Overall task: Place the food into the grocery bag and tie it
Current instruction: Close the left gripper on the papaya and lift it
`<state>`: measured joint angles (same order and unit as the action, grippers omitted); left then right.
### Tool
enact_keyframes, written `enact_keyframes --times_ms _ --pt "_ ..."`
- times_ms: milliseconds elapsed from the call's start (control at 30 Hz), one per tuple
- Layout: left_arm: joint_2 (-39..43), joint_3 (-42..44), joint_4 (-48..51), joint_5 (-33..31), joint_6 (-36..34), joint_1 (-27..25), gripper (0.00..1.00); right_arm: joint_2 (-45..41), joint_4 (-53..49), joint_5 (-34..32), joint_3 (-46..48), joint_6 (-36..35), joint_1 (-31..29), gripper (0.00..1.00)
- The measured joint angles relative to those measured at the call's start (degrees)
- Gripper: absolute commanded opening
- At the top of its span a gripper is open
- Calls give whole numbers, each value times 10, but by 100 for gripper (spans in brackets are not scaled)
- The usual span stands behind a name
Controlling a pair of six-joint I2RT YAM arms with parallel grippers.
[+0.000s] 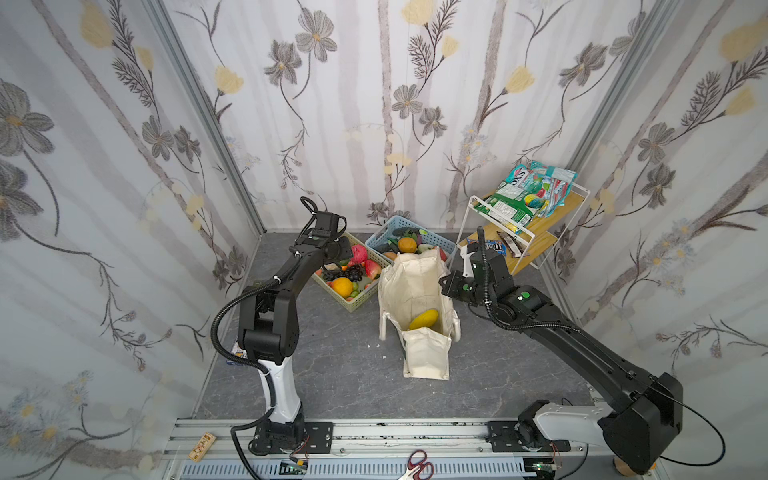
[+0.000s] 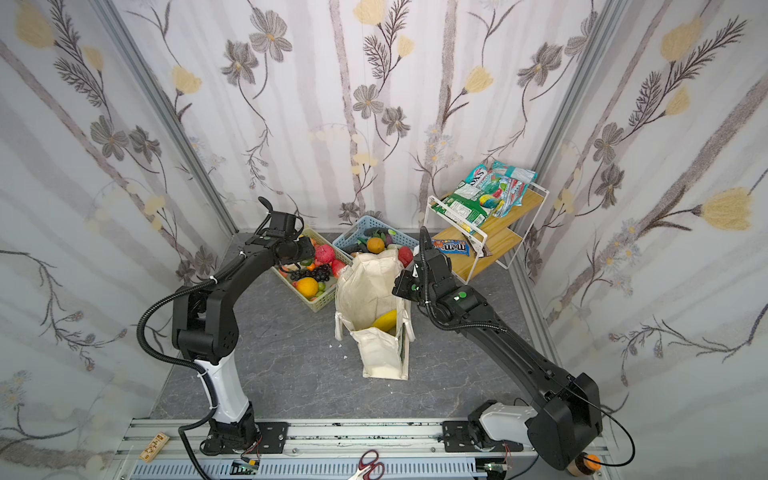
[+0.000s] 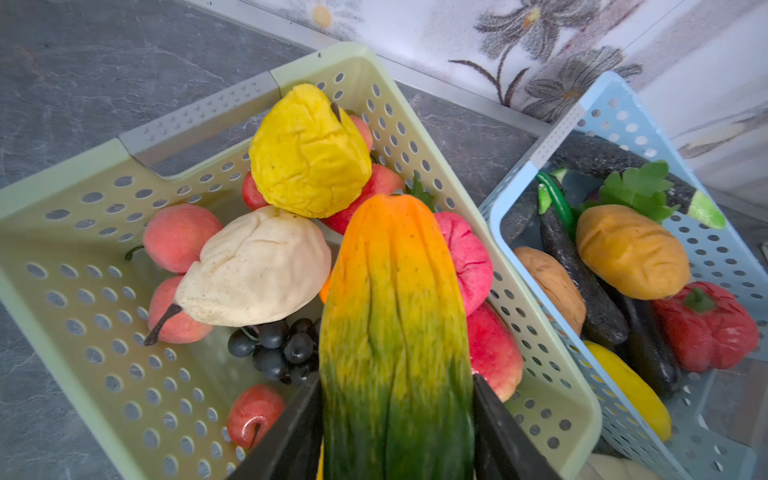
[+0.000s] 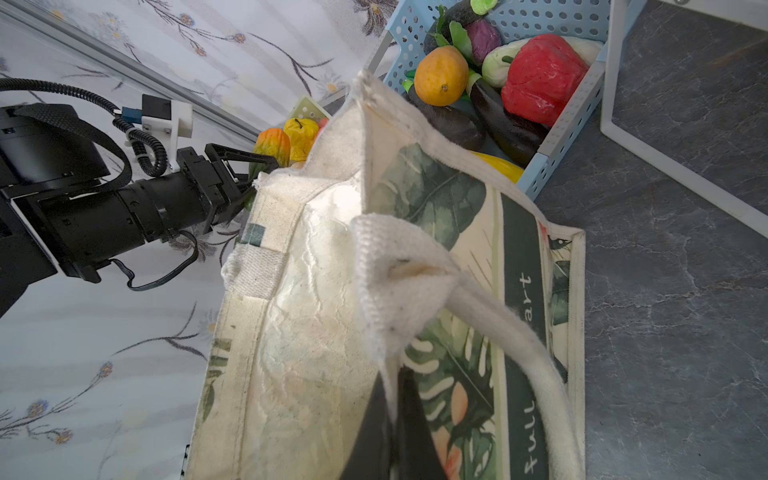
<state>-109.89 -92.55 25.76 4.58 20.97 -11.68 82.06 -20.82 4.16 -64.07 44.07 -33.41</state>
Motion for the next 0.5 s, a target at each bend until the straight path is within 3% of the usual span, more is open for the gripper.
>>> enact_keyframes --times_ms 500 --pt "102 5 11 17 3 -41 54 9 3 0 -4 0 0 3"
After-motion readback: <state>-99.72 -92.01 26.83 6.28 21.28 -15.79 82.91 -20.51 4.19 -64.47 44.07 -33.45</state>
